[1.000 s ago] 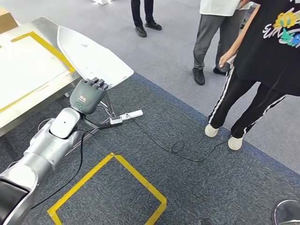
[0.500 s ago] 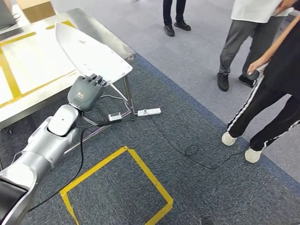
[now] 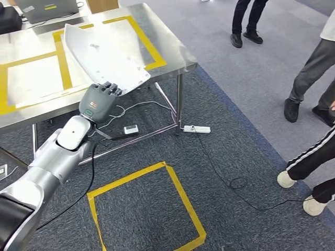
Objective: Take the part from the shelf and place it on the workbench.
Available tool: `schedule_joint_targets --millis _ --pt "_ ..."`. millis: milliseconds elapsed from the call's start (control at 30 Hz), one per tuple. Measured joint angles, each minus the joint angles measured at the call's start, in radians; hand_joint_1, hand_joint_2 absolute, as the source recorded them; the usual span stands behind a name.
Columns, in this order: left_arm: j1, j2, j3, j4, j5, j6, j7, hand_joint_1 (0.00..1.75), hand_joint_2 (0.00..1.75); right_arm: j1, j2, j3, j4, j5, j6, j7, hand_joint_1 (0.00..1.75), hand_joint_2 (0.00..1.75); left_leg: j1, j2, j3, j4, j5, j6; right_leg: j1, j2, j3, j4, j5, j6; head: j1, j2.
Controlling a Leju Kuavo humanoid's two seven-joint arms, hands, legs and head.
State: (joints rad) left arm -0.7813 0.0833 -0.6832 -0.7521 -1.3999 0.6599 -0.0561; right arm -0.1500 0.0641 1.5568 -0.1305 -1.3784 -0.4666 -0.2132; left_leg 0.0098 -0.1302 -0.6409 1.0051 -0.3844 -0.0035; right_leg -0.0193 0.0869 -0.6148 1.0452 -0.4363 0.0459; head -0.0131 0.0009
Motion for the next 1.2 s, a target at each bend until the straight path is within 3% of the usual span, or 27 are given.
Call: schedule_joint_targets --millis 67,133,200,267,300,333,367,433,500,533,633,667,700,767,800,833,867,900,967,1033,1100,1167,1200 --pt "0.001 0.002 0.001 0.002 0.000 -0.001 0.000 1.75 1.75 -0.002 0.000 0.000 0.000 0.000 0.000 -0.002 0.00 0.00 0.005 -0.018 -0.008 -0.004 0.007 -0.014 0.002 -0.012 0.004 -0.006 0.000 -0.008 0.000 0.000" --pt "0.000 0.004 0.001 0.004 0.000 0.000 0.000 1.75 1.75 -0.003 0.000 0.000 0.000 -0.001 0.001 -0.005 0.00 0.00 0.002 0.021 -0.020 0.015 -0.008 -0.026 0.001 -0.035 0.008 -0.013 0.003 -0.022 -0.007 0.000" --pt "-0.005 0.001 0.001 0.005 0.001 0.000 0.000 1.75 1.75 -0.003 0.000 0.000 0.000 -0.002 0.001 -0.008 0.00 0.00 -0.003 0.088 -0.063 0.105 -0.058 -0.035 0.002 -0.061 0.011 -0.017 0.003 -0.032 -0.016 0.000" --pt "-0.006 -0.001 0.001 0.008 0.002 0.000 -0.001 1.75 1.75 0.000 0.000 0.000 0.000 -0.004 0.002 -0.009 0.00 0.00 -0.002 0.112 -0.122 0.226 -0.105 -0.039 0.004 -0.089 0.012 -0.017 0.001 -0.037 -0.017 0.000" --pt "-0.004 -0.001 0.000 0.010 0.002 0.000 -0.001 1.75 1.75 0.001 0.000 0.000 0.000 -0.005 0.002 -0.009 0.00 0.00 -0.001 0.115 -0.138 0.256 -0.108 -0.040 0.004 -0.104 0.012 -0.017 0.000 -0.037 -0.018 0.000" --pt "-0.004 -0.001 0.000 0.011 0.003 0.000 -0.001 1.75 1.75 0.002 0.000 0.000 0.000 -0.005 0.002 -0.009 0.00 0.00 0.000 0.117 -0.136 0.251 -0.094 -0.040 0.004 -0.118 0.013 -0.017 -0.001 -0.037 -0.018 0.000" --pt "-0.003 -0.001 0.000 0.012 0.003 0.000 -0.001 1.75 1.75 0.002 0.000 0.000 0.000 -0.005 0.002 -0.009 0.00 0.00 -0.001 0.123 -0.116 0.212 -0.065 -0.038 0.005 -0.131 0.015 -0.017 -0.003 -0.036 -0.018 0.000" --pt "-0.006 -0.002 0.000 0.013 0.003 0.000 -0.001 1.75 1.75 0.001 0.000 0.000 0.000 -0.005 0.002 -0.009 0.00 0.00 -0.007 0.166 -0.050 0.091 -0.007 -0.032 0.009 -0.155 0.021 -0.016 -0.009 -0.030 -0.019 0.000" --pt "-0.010 -0.004 0.000 0.013 0.004 0.000 -0.001 1.75 1.75 0.001 0.000 0.000 0.000 -0.005 0.002 -0.009 0.00 0.00 -0.015 0.213 -0.010 0.019 0.014 -0.028 0.015 -0.168 0.025 -0.014 -0.015 -0.024 -0.020 0.000" --pt "-0.011 -0.004 0.000 0.013 0.004 0.000 -0.001 1.75 1.75 0.001 0.000 0.000 0.000 -0.005 0.002 -0.010 0.00 0.00 -0.018 0.223 -0.005 0.010 0.012 -0.028 0.017 -0.170 0.025 -0.013 -0.016 -0.023 -0.020 0.000" --pt "-0.013 -0.007 0.000 0.013 0.004 0.000 -0.001 1.75 1.75 0.001 0.000 0.000 0.000 -0.005 0.002 -0.010 0.00 0.00 -0.019 0.216 -0.003 0.001 0.008 -0.023 0.020 -0.177 0.025 -0.012 -0.018 -0.020 -0.020 0.000" --pt "-0.013 -0.008 0.000 0.014 0.005 0.001 -0.001 1.75 1.75 0.001 0.000 0.000 0.000 -0.005 0.002 -0.010 0.00 0.00 -0.020 0.207 -0.004 -0.003 0.005 -0.017 0.021 -0.187 0.028 -0.013 -0.020 -0.017 -0.019 0.000" --pt "-0.015 -0.009 0.000 0.017 0.006 0.003 -0.001 1.75 1.75 -0.001 0.000 0.000 0.000 -0.006 0.002 -0.010 0.00 0.00 -0.016 0.188 -0.003 -0.007 0.004 -0.007 0.020 -0.179 0.027 -0.004 -0.031 -0.010 -0.017 0.000" --pt "-0.016 -0.014 0.000 0.024 0.008 0.005 -0.001 1.75 1.75 -0.001 0.000 0.000 0.000 -0.006 0.002 -0.011 0.00 0.00 -0.009 0.145 -0.003 -0.010 0.006 0.012 0.016 -0.138 -0.007 0.080 -0.085 0.003 -0.011 0.000" --pt "-0.017 -0.017 0.000 0.028 0.009 0.005 -0.001 1.75 1.75 0.000 0.000 0.000 0.000 -0.006 0.002 -0.011 0.00 0.00 -0.006 0.124 -0.002 -0.012 0.007 0.018 0.014 -0.107 -0.040 0.153 -0.121 0.009 -0.008 0.000" --pt "-0.015 -0.020 0.000 0.030 0.009 0.005 -0.002 1.75 1.75 0.003 0.000 0.000 0.000 -0.006 0.002 -0.011 0.00 0.00 -0.005 0.110 -0.002 -0.012 0.007 0.020 0.014 -0.095 -0.075 0.222 -0.148 0.009 -0.007 0.000" --pt "-0.013 -0.022 -0.001 0.032 0.009 0.005 -0.002 1.75 1.75 0.005 0.000 0.000 0.000 -0.006 0.002 -0.011 0.00 0.00 -0.005 0.094 -0.002 -0.011 0.007 0.021 0.014 -0.090 -0.100 0.266 -0.157 0.009 -0.006 0.000" --pt "-0.011 -0.022 -0.002 0.034 0.009 0.006 -0.003 1.75 1.75 0.005 0.000 0.000 0.000 -0.006 0.003 -0.011 0.00 0.00 -0.005 0.079 -0.001 -0.011 0.007 0.021 0.014 -0.089 -0.108 0.272 -0.145 0.009 -0.006 0.000" --pt "-0.009 -0.022 -0.002 0.037 0.009 0.007 -0.004 1.75 1.75 0.005 0.000 0.000 0.000 -0.006 0.003 -0.011 0.00 0.00 -0.002 0.049 0.002 -0.010 0.007 0.017 0.010 -0.079 -0.075 0.180 -0.075 0.009 -0.006 0.000" --pt "-0.011 -0.023 -0.002 0.038 0.009 0.008 -0.004 1.75 1.75 0.005 0.000 0.000 0.000 -0.006 0.003 -0.011 0.00 0.00 0.000 0.023 -0.001 -0.006 0.007 0.007 -0.001 -0.032 -0.016 0.051 -0.022 0.012 -0.006 0.000" --pt "-0.013 -0.023 -0.003 0.039 0.010 0.010 -0.004 1.75 1.75 0.005 0.000 0.000 0.000 -0.006 0.004 -0.012 0.00 0.00 0.003 -0.002 -0.010 -0.006 0.014 -0.008 -0.006 -0.001 0.010 -0.002 -0.015 0.009 -0.007 0.000" --pt "-0.012 -0.019 -0.003 0.042 0.012 0.011 -0.004 1.75 1.75 0.005 0.000 0.000 0.000 -0.007 0.006 -0.013 0.00 0.00 0.008 -0.018 -0.017 -0.010 0.020 -0.021 -0.004 -0.017 0.012 -0.005 -0.013 -0.003 -0.007 0.000" --pt "-0.012 -0.017 -0.003 0.044 0.014 0.012 -0.005 1.75 1.75 0.003 0.000 0.000 0.000 -0.007 0.007 -0.015 0.00 0.00 0.007 -0.006 -0.020 -0.006 0.016 -0.025 -0.003 -0.025 0.013 -0.006 -0.012 -0.010 -0.008 0.000"
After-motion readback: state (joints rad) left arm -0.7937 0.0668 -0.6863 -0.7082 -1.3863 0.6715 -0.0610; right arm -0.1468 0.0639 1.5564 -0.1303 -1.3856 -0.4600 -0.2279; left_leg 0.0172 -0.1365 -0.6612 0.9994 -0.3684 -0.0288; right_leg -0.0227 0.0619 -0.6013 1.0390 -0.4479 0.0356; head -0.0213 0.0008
